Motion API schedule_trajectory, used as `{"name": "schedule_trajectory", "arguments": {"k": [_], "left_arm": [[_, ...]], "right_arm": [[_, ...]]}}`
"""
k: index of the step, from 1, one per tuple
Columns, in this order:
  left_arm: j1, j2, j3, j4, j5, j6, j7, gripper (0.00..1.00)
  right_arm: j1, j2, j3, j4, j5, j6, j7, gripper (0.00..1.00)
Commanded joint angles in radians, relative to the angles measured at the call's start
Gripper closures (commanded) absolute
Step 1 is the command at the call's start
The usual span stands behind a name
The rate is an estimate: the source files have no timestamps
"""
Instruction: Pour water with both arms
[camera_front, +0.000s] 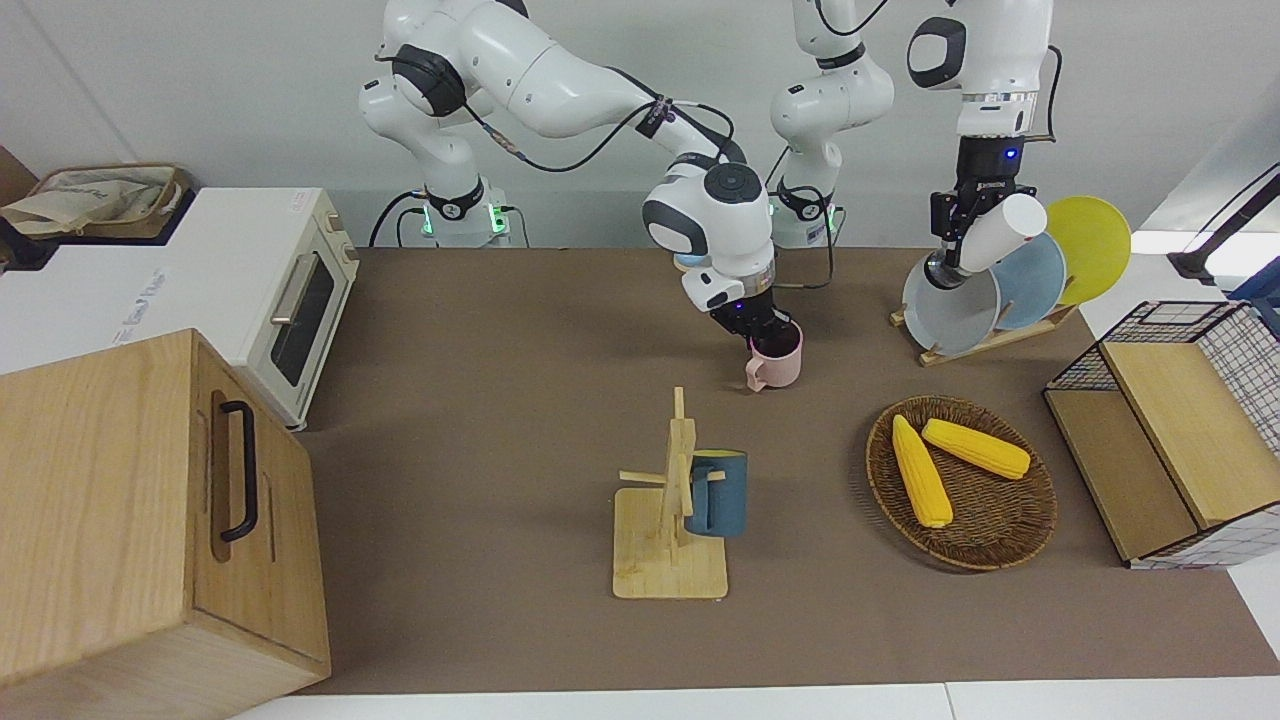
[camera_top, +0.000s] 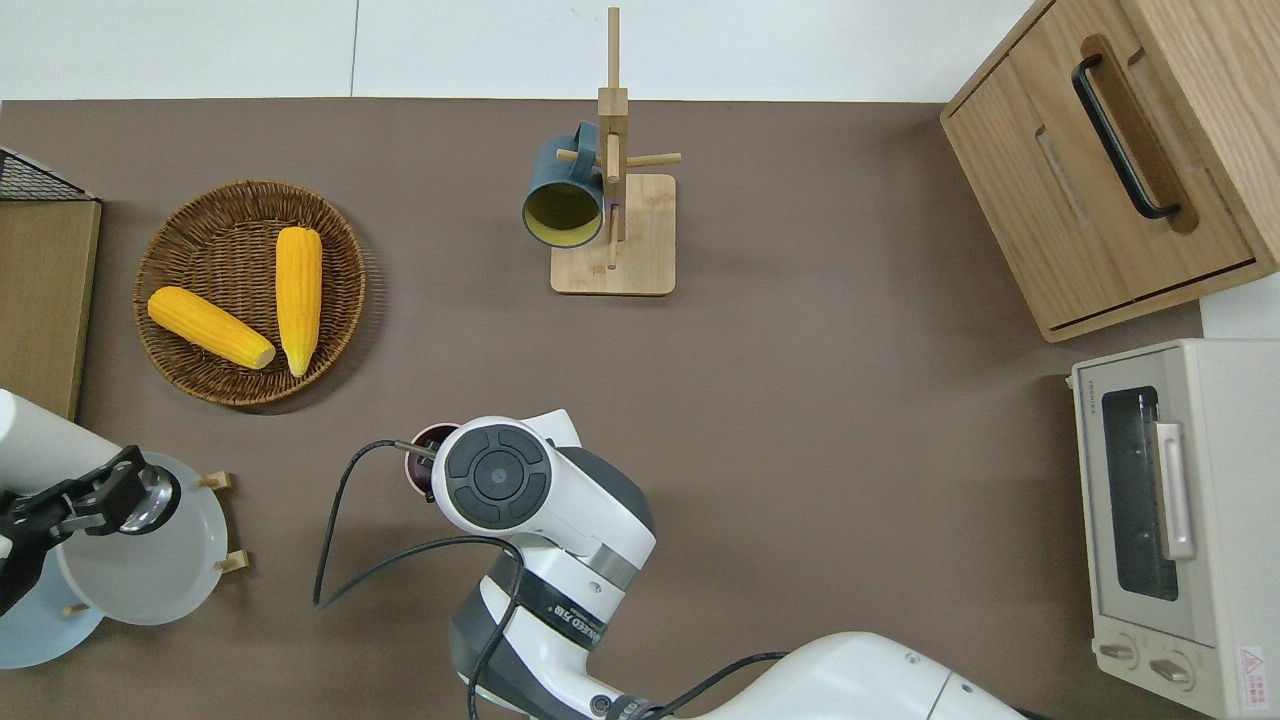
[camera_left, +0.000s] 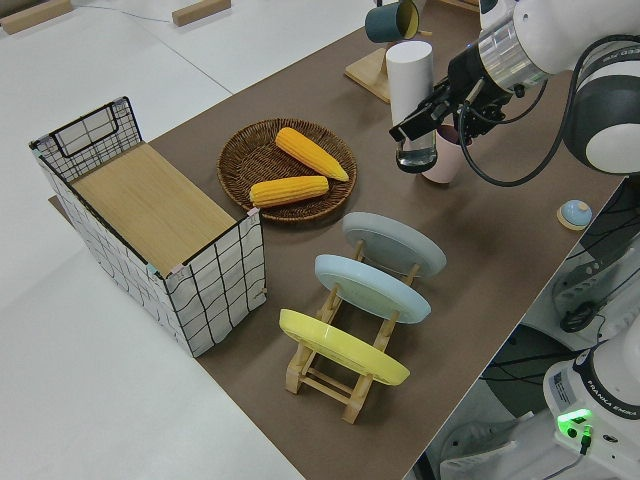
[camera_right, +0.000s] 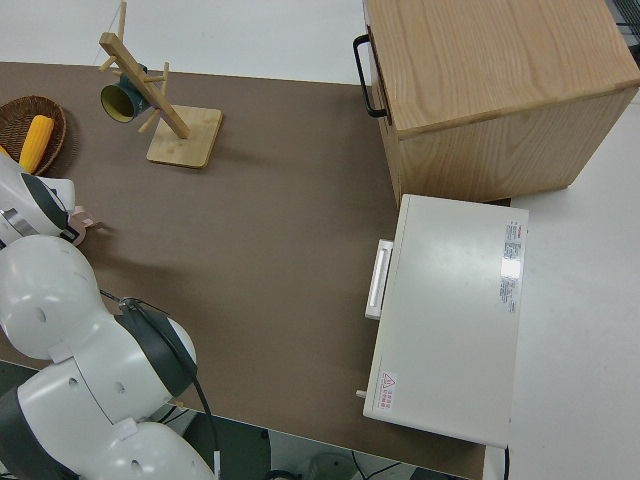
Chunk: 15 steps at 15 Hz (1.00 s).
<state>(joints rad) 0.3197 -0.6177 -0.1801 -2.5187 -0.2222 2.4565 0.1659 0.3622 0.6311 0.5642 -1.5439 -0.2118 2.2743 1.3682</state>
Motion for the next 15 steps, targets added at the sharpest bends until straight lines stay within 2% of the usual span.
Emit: {"name": "schedule_trajectory", "arguments": {"k": [1, 2, 5, 6, 7, 8, 9, 14, 15], "left_arm": [[-0.01, -0.039, 0.004, -0.008, 0.014, -0.001, -0.023, 1.0], [-0.01, -0.039, 0.004, -0.008, 0.014, -0.001, -0.023, 1.0], [-0.01, -0.039, 0.004, -0.008, 0.012, -0.001, -0.023, 1.0], [-0.01, -0.039, 0.004, -0.008, 0.012, -0.001, -0.023, 1.0], [-0.01, -0.039, 0.004, -0.008, 0.012, -0.001, -0.023, 1.0], [-0.01, -0.039, 0.004, -0.008, 0.012, -0.001, -0.022, 1.0], [-0.01, -0.039, 0.004, -0.008, 0.012, -0.001, -0.022, 1.0], [-0.01, -0.039, 0.004, -0.008, 0.012, -0.002, -0.022, 1.0], [-0.01, -0.039, 0.004, -0.008, 0.012, -0.002, -0.022, 1.0]], "right_arm": [[0.009, 0.024, -0.003, 0.024, -0.031, 0.013, 0.032, 0.828], [0.009, 0.024, -0.003, 0.024, -0.031, 0.013, 0.032, 0.754], [0.009, 0.024, -0.009, 0.024, -0.026, 0.013, 0.034, 0.401], [0.009, 0.024, -0.009, 0.024, -0.024, 0.013, 0.034, 0.328], [0.009, 0.024, -0.009, 0.024, -0.024, 0.013, 0.047, 0.178], [0.009, 0.025, -0.01, 0.025, -0.024, 0.013, 0.063, 0.071], [0.009, 0.025, -0.01, 0.03, -0.026, 0.013, 0.063, 0.022], [0.009, 0.027, -0.012, 0.07, -0.018, -0.002, 0.061, 0.019], [0.009, 0.025, -0.012, 0.088, -0.014, -0.012, 0.06, 0.019]]}}
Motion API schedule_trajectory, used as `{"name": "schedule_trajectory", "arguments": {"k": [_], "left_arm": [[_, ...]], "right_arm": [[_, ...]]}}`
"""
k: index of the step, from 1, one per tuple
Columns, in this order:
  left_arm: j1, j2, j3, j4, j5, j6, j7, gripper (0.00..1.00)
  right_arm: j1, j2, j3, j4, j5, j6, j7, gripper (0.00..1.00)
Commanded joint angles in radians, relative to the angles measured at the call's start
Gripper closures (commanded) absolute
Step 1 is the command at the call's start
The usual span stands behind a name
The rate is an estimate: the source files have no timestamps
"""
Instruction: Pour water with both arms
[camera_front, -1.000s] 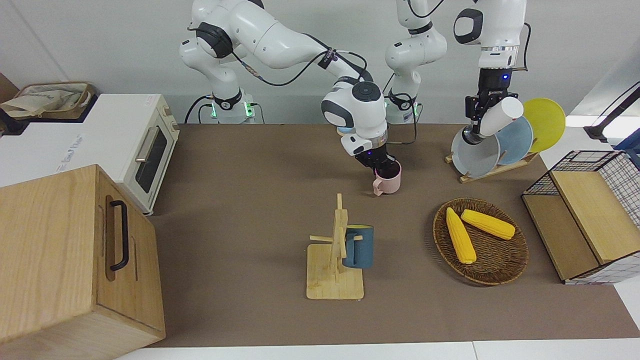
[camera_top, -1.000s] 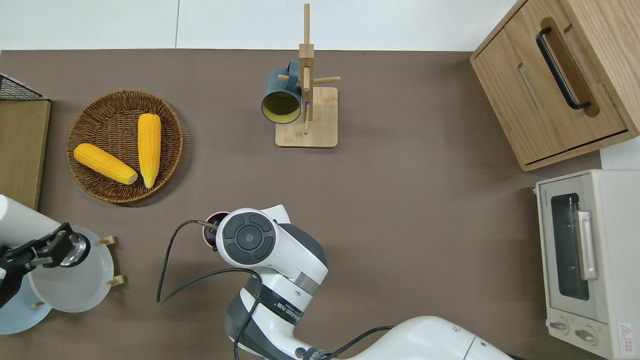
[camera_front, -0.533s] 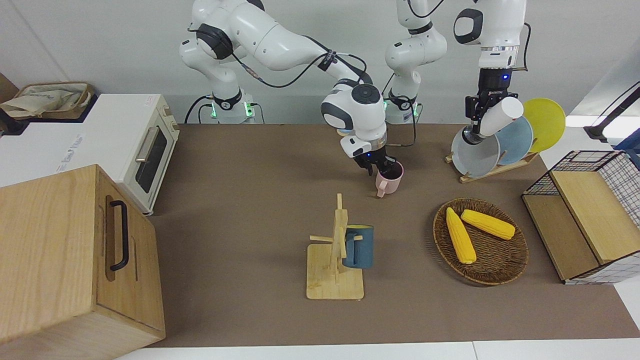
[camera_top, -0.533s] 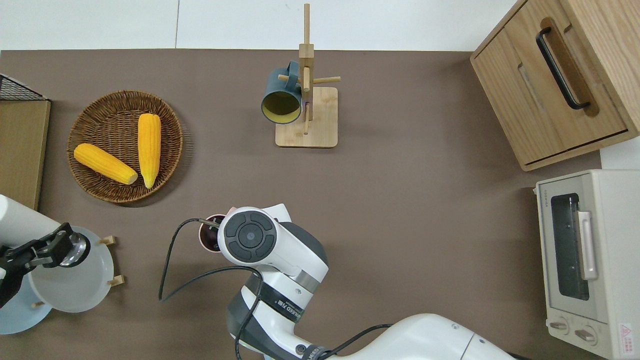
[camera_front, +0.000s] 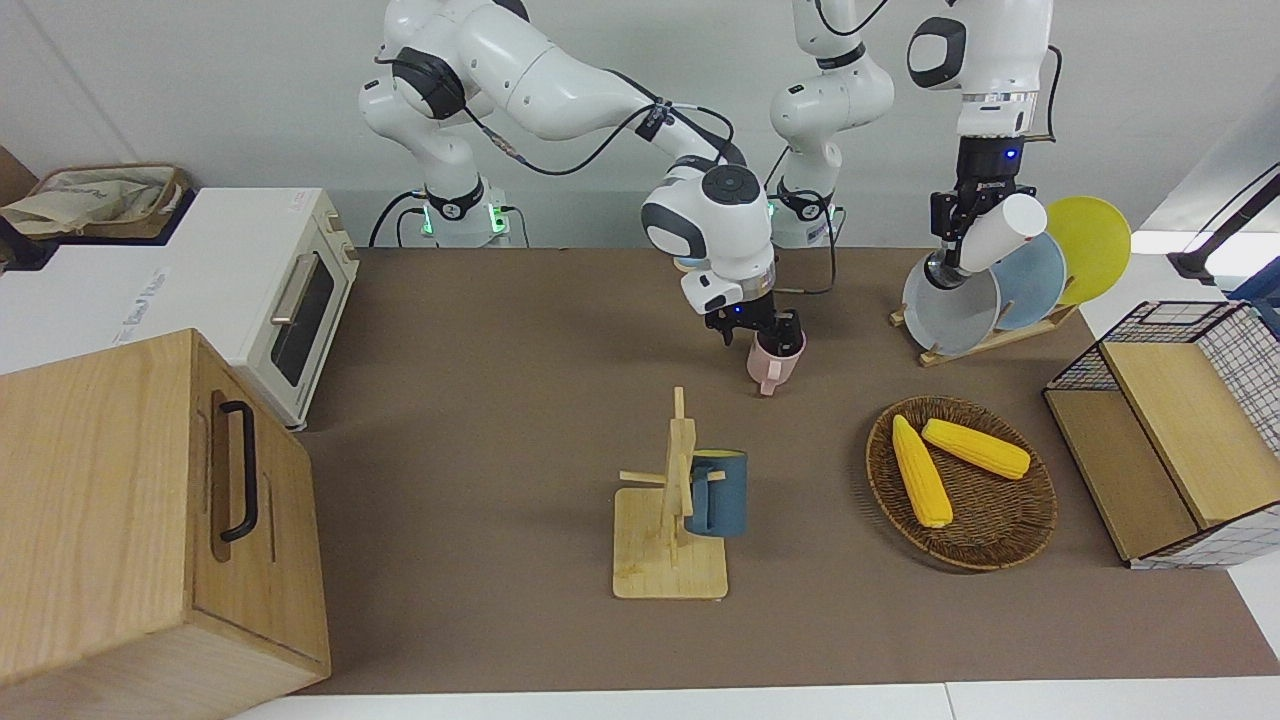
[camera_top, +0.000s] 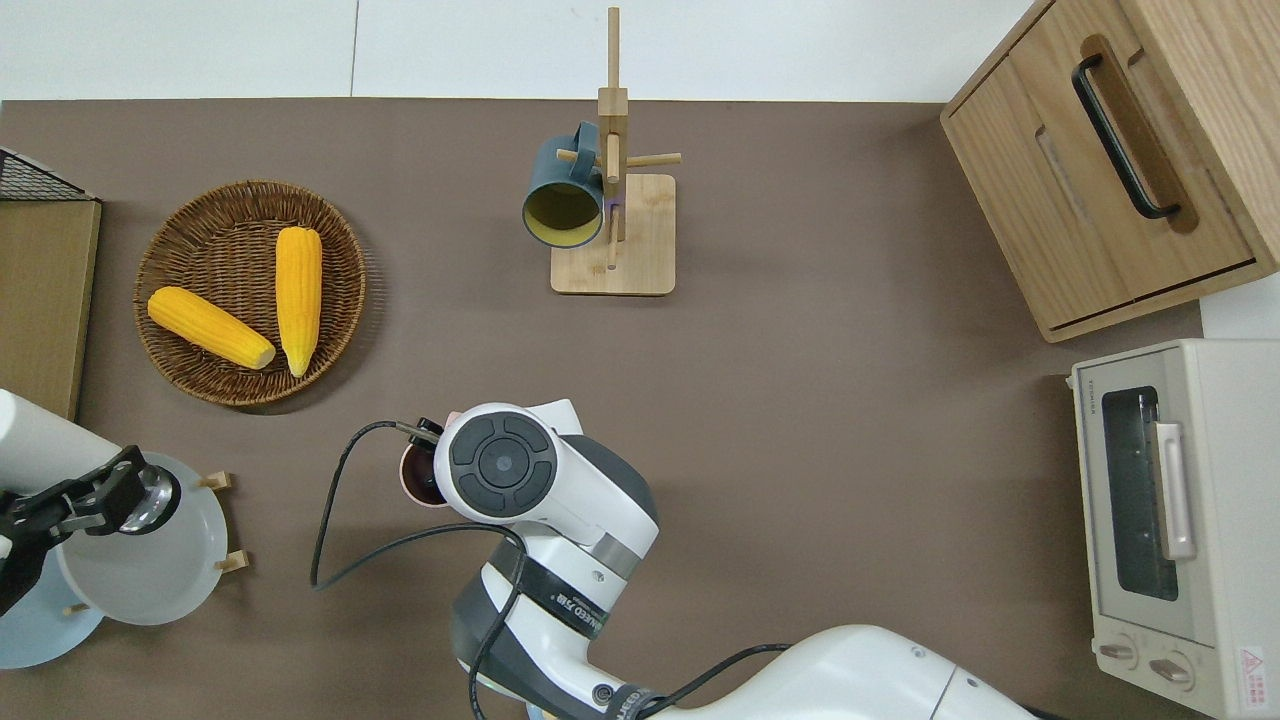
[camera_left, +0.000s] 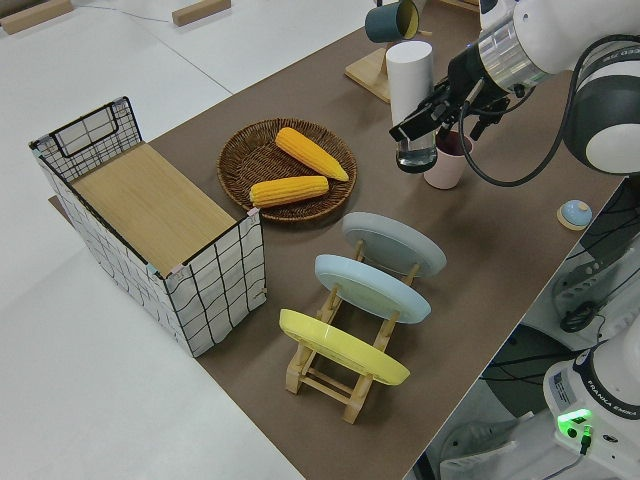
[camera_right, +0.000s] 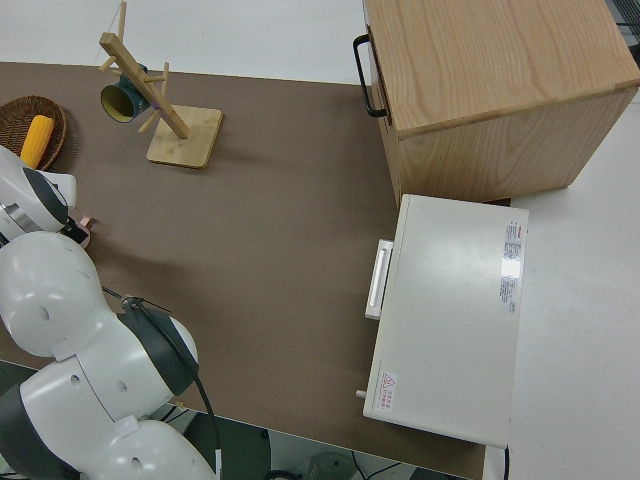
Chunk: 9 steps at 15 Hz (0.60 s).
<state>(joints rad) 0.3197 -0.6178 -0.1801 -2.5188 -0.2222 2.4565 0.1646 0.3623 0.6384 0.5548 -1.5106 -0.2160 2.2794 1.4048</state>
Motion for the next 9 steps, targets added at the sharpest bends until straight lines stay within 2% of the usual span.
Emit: {"name": "schedule_trajectory", "arguments": {"k": [1, 3, 6, 7, 9], "left_arm": [[-0.01, -0.039, 0.004, -0.008, 0.012, -0.004, -0.02, 1.0], [-0.01, -0.039, 0.004, -0.008, 0.012, -0.01, -0.02, 1.0], [-0.01, -0.039, 0.004, -0.008, 0.012, -0.011, -0.02, 1.0], [-0.011, -0.039, 0.004, -0.008, 0.012, -0.013, -0.02, 1.0], [-0.011, -0.039, -0.005, -0.008, 0.012, -0.025, -0.02, 1.0]], "right_arm": [[0.007, 0.018, -0.003, 0.062, -0.011, -0.02, 0.023, 0.019], [0.006, 0.012, -0.003, 0.067, -0.017, -0.04, 0.019, 0.019], [0.0, 0.003, 0.0, 0.134, -0.017, -0.154, -0.041, 0.019], [-0.005, 0.0, 0.002, 0.147, -0.017, -0.173, -0.058, 0.019], [-0.012, -0.026, 0.004, 0.147, -0.023, -0.198, -0.139, 0.019]]}}
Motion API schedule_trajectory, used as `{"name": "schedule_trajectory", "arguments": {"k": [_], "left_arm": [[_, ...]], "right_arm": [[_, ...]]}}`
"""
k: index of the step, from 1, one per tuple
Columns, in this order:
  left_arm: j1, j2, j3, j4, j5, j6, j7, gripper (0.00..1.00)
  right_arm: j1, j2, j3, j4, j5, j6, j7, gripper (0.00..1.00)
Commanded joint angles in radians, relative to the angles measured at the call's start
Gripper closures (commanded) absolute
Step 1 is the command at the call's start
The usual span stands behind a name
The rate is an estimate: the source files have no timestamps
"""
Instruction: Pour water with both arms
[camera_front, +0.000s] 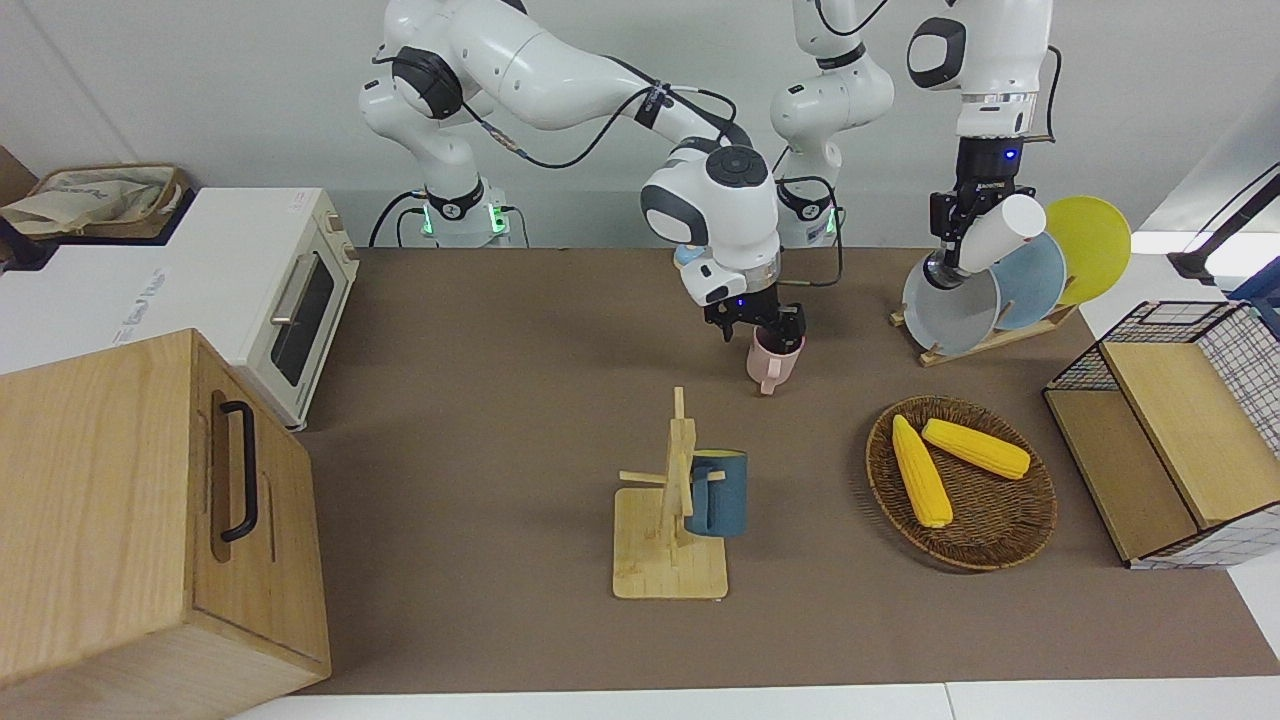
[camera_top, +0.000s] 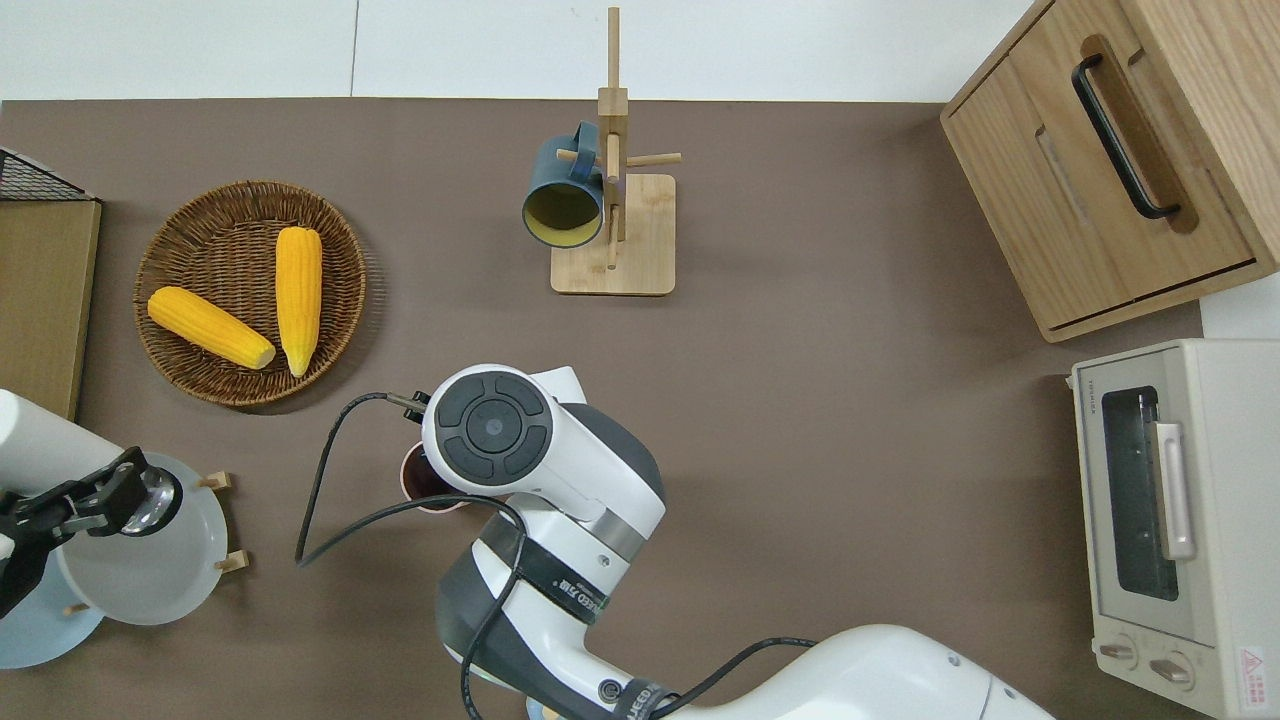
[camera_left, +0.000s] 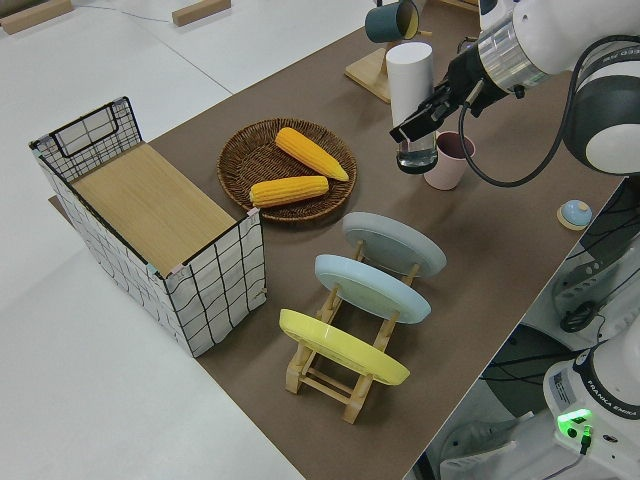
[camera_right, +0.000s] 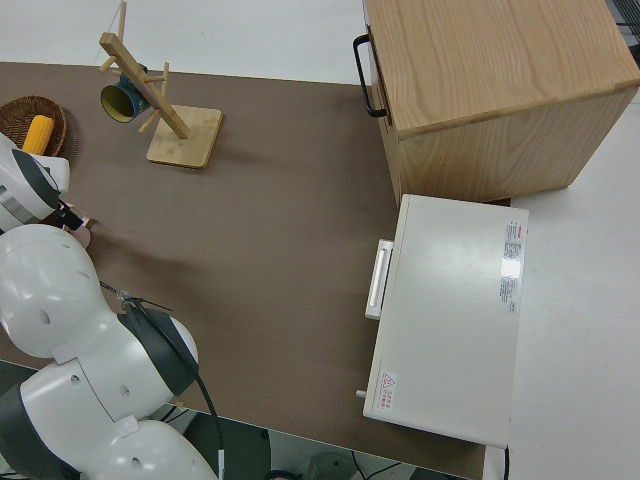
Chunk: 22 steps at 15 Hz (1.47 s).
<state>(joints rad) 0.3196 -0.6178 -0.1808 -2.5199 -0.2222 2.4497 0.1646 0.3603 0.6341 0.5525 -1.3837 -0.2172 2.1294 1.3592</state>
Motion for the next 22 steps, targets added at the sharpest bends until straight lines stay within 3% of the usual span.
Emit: {"name": "schedule_trajectory", "arguments": {"k": [1, 4, 8, 9, 12, 17, 19, 22], "left_arm": [[-0.011, -0.039, -0.012, -0.007, 0.012, -0.026, -0.02, 1.0], [-0.013, -0.04, -0.041, -0.007, 0.012, -0.043, -0.048, 1.0], [-0.066, -0.04, -0.045, -0.007, 0.012, -0.063, -0.076, 1.0], [-0.089, -0.04, -0.045, -0.008, 0.012, -0.069, -0.088, 1.0], [-0.14, -0.039, -0.045, -0.016, 0.009, -0.069, -0.1, 1.0], [-0.224, -0.053, -0.025, -0.039, -0.003, -0.081, -0.091, 1.0], [-0.244, -0.065, -0.014, -0.042, -0.005, -0.101, -0.089, 1.0], [-0.263, -0.074, -0.012, -0.042, -0.023, -0.124, -0.089, 1.0]], "right_arm": [[-0.018, -0.036, 0.004, 0.014, -0.024, -0.067, -0.142, 0.019], [-0.073, -0.103, -0.003, -0.009, -0.027, -0.184, -0.387, 0.019], [-0.145, -0.195, -0.04, -0.032, -0.05, -0.296, -0.682, 0.019], [-0.183, -0.23, -0.048, -0.041, -0.048, -0.336, -0.8, 0.017], [-0.26, -0.309, -0.071, -0.083, -0.047, -0.37, -0.977, 0.019], [-0.3, -0.405, -0.19, -0.138, -0.027, -0.399, -1.189, 0.017], [-0.329, -0.436, -0.23, -0.152, 0.019, -0.399, -1.235, 0.017], [-0.356, -0.482, -0.316, -0.155, 0.07, -0.422, -1.269, 0.017]]}}
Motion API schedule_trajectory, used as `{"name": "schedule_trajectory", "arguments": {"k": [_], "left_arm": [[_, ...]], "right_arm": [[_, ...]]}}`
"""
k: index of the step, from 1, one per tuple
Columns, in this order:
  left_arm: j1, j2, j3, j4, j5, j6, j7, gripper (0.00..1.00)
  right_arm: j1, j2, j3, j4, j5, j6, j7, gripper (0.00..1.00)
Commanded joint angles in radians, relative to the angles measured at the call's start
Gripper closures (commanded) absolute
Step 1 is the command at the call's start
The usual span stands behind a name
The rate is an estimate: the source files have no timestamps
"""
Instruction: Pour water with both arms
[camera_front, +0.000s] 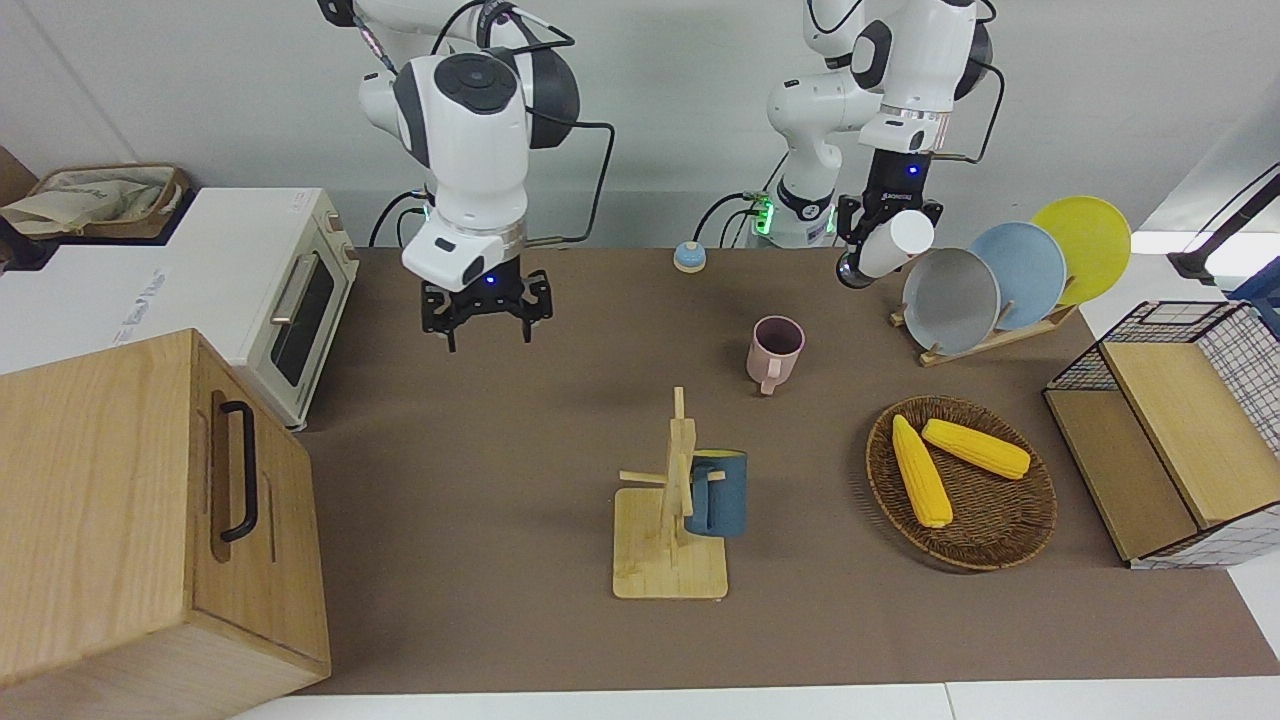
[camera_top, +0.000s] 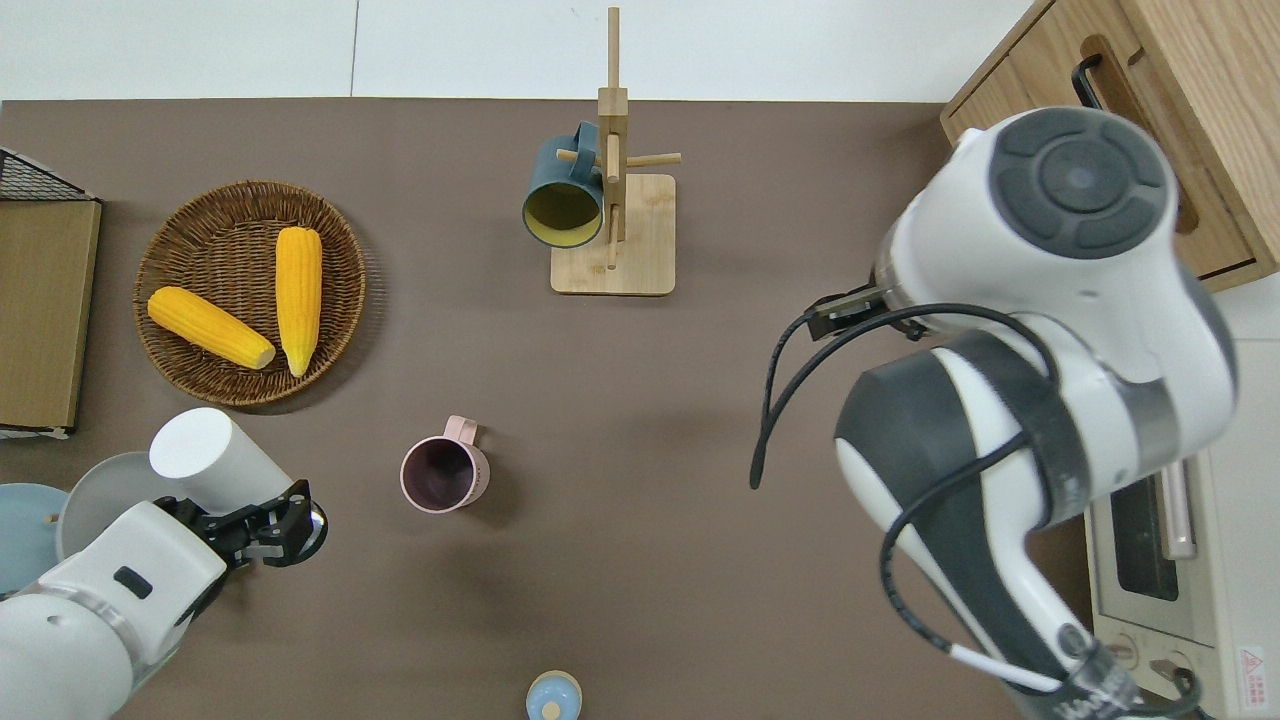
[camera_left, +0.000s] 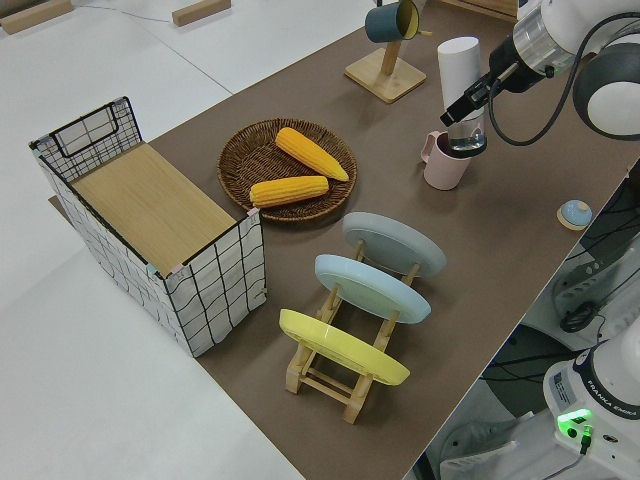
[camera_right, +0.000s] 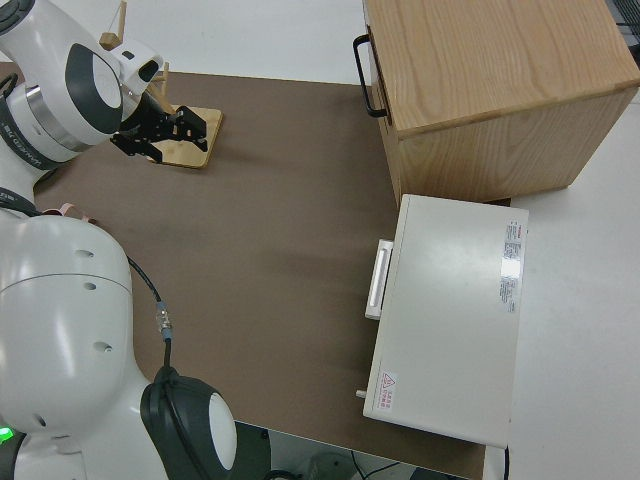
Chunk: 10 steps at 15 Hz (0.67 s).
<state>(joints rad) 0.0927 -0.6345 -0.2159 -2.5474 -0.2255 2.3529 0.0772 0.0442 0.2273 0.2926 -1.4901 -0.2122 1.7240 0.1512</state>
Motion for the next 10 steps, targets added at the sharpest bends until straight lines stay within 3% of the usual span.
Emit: {"name": "schedule_trajectory", "arguments": {"k": [1, 7, 10], "left_arm": [[-0.041, -0.06, 0.023, -0.014, -0.023, -0.029, -0.005, 1.0], [-0.059, -0.054, 0.023, -0.014, -0.04, -0.027, -0.001, 1.0], [-0.067, -0.053, 0.023, -0.013, -0.051, -0.027, 0.01, 1.0]], "right_arm": [[-0.049, -0.1, -0.099, -0.048, 0.104, -0.023, -0.09, 0.017], [-0.027, -0.166, -0.26, -0.05, 0.174, -0.043, -0.163, 0.017], [-0.027, -0.18, -0.296, -0.05, 0.194, -0.037, -0.162, 0.017]]}}
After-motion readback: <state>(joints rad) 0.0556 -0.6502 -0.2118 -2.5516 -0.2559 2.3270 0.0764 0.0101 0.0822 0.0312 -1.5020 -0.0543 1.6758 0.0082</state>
